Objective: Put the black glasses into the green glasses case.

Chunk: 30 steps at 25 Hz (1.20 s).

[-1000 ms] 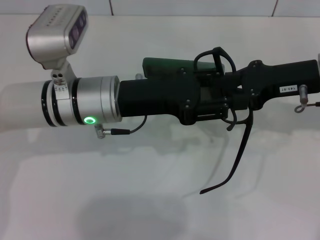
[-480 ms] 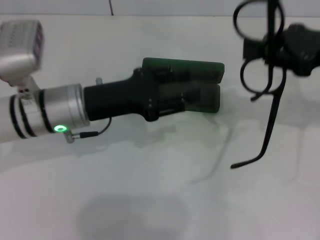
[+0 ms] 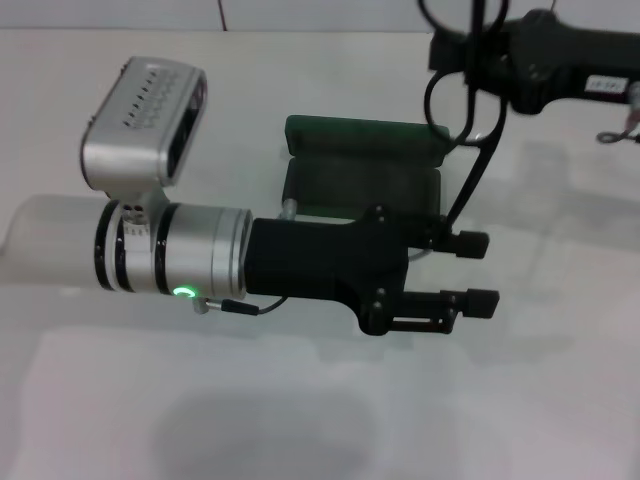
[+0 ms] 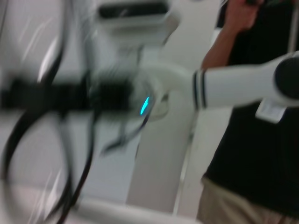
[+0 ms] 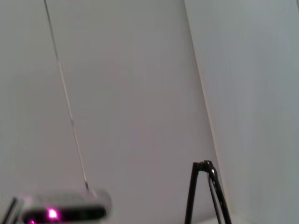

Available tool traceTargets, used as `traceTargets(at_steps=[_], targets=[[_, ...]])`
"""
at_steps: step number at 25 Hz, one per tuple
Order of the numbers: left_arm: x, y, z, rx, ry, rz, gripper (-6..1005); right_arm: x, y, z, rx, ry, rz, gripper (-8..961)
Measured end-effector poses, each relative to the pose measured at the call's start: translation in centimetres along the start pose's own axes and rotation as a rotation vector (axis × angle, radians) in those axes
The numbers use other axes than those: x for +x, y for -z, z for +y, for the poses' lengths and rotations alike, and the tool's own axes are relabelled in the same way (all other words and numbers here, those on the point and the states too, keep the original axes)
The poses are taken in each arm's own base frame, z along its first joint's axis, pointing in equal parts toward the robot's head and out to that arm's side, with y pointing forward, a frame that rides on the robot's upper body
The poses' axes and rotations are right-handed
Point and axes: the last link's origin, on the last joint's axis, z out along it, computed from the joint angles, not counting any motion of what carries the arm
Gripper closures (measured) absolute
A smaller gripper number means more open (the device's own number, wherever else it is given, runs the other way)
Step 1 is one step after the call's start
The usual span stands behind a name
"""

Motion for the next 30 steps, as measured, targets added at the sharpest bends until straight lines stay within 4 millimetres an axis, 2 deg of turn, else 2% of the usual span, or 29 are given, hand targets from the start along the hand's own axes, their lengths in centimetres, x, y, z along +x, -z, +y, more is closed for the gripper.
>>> traceTargets(at_steps=[5, 10, 23, 30], targets=[[1.3, 0.9, 0.4, -0.018, -0.023, 0.093, 405, 1.6, -1.7, 0.2, -0.012, 0.009, 0.115, 888], [1.5, 1.9, 0.4, 0.024, -0.026, 0.139, 405, 2.7, -2.2, 0.7, -0.044, 0.015, 0.193, 888], [1.6, 1.8, 0.2, 0.036, -0.026, 0.153, 403, 4.1, -1.7, 2.4, -0.171, 0.027, 0.285, 889], [1.4, 2.4, 0.4, 0.057, -0.018, 0.170, 403, 4.3, -0.2, 1.3, -0.084, 0.029, 0.287, 887]])
